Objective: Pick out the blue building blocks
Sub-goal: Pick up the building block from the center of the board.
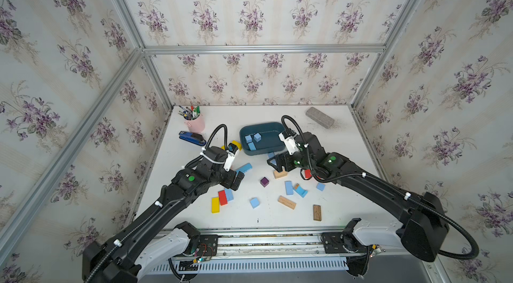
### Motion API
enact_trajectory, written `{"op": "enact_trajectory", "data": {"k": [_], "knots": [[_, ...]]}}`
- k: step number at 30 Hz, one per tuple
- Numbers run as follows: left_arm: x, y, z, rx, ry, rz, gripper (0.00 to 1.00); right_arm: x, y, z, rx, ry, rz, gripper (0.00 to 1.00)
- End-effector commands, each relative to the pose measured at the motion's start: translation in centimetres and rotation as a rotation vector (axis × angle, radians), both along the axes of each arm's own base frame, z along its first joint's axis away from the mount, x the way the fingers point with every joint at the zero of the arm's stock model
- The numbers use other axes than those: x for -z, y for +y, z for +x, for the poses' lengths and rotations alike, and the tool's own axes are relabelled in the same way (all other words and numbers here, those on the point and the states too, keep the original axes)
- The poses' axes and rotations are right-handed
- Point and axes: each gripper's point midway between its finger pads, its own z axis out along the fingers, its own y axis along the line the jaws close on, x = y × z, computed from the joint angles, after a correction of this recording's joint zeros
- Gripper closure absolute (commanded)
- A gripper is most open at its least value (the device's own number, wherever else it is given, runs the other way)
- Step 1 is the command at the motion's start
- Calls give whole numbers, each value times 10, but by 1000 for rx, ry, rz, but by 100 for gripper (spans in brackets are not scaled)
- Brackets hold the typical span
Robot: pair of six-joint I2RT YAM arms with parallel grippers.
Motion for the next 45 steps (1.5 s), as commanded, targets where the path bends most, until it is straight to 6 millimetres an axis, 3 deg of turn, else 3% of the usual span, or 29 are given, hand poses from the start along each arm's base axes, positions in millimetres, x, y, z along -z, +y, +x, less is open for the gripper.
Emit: {"op": "enact_trajectory", "data": {"k": [1,8,16,29,33,42,45], "knots": [[18,0,-5,-35,126,32,1,-5,-7,-17,-47,-43,42,8],[54,0,4,-123,259,94,9,9,-29,-51,-59,-31,76,8],[82,11,15,-178,297,218,21,6,-37,-66,-55,-23,135,8],[120,12,25,-175,375,322,42,5,-42,-74,-63,-9,136,4],[126,4,26,-164,404,305,52,7,-42,-74,-63,-4,132,3],[135,2,23,-163,442,309,59,11,-42,-73,-61,0,119,3],[137,2,23,-164,449,308,65,11,-42,-73,-61,0,119,3]]}}
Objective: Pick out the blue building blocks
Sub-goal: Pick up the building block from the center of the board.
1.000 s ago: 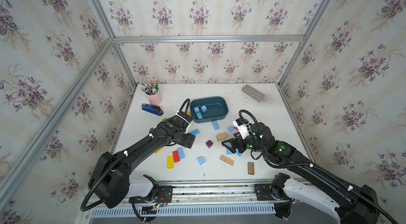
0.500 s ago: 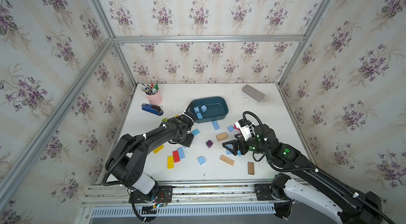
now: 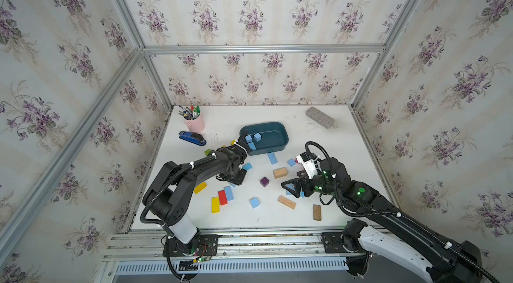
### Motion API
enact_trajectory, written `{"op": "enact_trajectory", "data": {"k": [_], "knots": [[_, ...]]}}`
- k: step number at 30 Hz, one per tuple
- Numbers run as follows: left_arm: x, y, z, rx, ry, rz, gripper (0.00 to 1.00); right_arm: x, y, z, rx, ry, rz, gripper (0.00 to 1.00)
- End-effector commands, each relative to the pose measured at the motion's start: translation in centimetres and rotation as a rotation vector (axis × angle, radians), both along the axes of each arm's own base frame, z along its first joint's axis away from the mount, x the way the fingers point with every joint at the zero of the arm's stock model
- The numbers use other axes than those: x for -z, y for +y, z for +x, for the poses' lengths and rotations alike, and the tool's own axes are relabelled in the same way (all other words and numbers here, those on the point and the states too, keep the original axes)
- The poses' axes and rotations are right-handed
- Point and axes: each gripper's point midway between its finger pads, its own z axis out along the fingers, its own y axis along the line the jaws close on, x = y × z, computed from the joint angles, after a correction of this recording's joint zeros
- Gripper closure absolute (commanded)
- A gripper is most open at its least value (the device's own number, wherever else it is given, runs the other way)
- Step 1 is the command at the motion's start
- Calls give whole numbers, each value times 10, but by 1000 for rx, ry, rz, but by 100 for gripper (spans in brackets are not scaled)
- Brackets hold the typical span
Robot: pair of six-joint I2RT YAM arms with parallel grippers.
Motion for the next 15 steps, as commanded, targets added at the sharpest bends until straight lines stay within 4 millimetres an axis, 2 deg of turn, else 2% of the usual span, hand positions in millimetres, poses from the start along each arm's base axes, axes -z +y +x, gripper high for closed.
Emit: {"op": "enact_trajectory", "data": {"k": [1,5,9,12,15], "knots": [[0,-1,-1,-8,12,-5,67,-3,1,1,2,-6,8,3],[0,-1,0,-15,9,-2,77,-2,1,1,3,-7,7,3],[-10,3,5,-38,-44,4,85,-2,0,2,8,-8,5,3],[-33,-1,12,-71,-121,-48,89,-1,0,3,12,-8,1,3],[-68,-13,24,-120,-221,-160,90,1,-1,4,21,-5,-7,2]]}}
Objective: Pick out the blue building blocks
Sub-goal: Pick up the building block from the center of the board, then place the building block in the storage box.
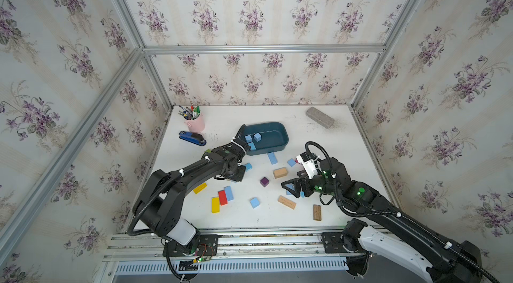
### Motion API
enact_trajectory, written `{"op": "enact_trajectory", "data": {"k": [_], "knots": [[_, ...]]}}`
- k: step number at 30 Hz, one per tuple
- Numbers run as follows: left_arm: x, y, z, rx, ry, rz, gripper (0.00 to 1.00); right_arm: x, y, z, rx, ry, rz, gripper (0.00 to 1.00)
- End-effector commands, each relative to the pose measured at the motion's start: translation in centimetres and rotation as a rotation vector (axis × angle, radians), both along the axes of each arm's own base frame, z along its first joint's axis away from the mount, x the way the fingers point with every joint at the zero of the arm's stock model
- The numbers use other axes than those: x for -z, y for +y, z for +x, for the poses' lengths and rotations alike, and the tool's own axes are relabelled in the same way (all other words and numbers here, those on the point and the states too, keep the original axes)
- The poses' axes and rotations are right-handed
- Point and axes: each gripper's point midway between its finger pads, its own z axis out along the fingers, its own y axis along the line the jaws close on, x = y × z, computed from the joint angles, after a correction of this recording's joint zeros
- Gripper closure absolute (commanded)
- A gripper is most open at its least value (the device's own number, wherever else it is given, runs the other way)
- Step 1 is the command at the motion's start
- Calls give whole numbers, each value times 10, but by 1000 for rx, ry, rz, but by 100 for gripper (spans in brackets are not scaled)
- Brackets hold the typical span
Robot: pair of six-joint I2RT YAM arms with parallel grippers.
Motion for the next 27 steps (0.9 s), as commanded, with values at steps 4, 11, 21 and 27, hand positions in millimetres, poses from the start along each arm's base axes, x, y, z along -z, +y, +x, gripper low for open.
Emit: {"op": "enact_trajectory", "data": {"k": [4,11,21,27], "knots": [[-84,-27,32,-137,-225,-264,91,3,-2,6,34,-2,-17,2],[-133,-56,79,-215,-332,-394,93,5,-4,9,51,-1,-24,0],[-122,-128,149,-197,-324,-424,94,5,-11,14,105,-3,-43,0],[-91,-159,185,-210,-304,-408,95,5,-14,15,130,5,-44,0]]}}
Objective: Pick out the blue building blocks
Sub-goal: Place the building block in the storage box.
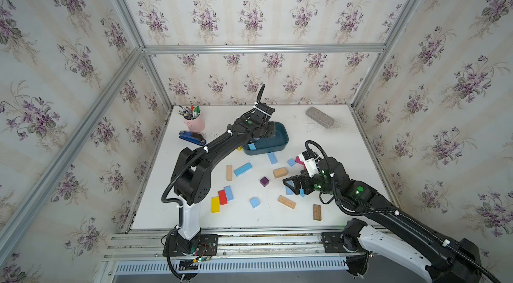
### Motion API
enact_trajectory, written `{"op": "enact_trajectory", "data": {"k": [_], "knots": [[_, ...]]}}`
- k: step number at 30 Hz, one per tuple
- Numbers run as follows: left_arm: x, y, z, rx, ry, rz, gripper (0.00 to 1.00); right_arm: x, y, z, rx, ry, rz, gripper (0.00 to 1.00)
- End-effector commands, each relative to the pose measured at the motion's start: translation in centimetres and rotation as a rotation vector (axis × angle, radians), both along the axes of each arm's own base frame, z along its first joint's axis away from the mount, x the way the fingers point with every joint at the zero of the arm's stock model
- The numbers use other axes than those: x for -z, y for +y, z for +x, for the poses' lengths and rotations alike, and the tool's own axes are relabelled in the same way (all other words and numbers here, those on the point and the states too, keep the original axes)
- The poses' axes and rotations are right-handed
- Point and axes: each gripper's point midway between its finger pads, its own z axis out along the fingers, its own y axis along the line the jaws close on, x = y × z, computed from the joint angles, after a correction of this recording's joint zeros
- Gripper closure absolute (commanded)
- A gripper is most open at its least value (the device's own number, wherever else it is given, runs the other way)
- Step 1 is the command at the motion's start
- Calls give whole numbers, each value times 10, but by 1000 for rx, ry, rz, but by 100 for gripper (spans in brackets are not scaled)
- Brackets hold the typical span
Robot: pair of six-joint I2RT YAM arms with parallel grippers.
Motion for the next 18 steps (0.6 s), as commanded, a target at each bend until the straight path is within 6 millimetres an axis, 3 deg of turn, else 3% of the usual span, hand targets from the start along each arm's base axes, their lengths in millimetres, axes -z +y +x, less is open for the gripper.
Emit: {"op": "enact_trajectory", "data": {"k": [1,11,18], "knots": [[10,-9,19,-35,-8,-3,95,-6,-3,3,34,-7,8,0],[67,-11,50,-77,4,115,94,-9,-9,-3,45,-12,26,1],[88,1,66,-108,1,173,92,-9,-8,-4,39,-8,36,0]]}}
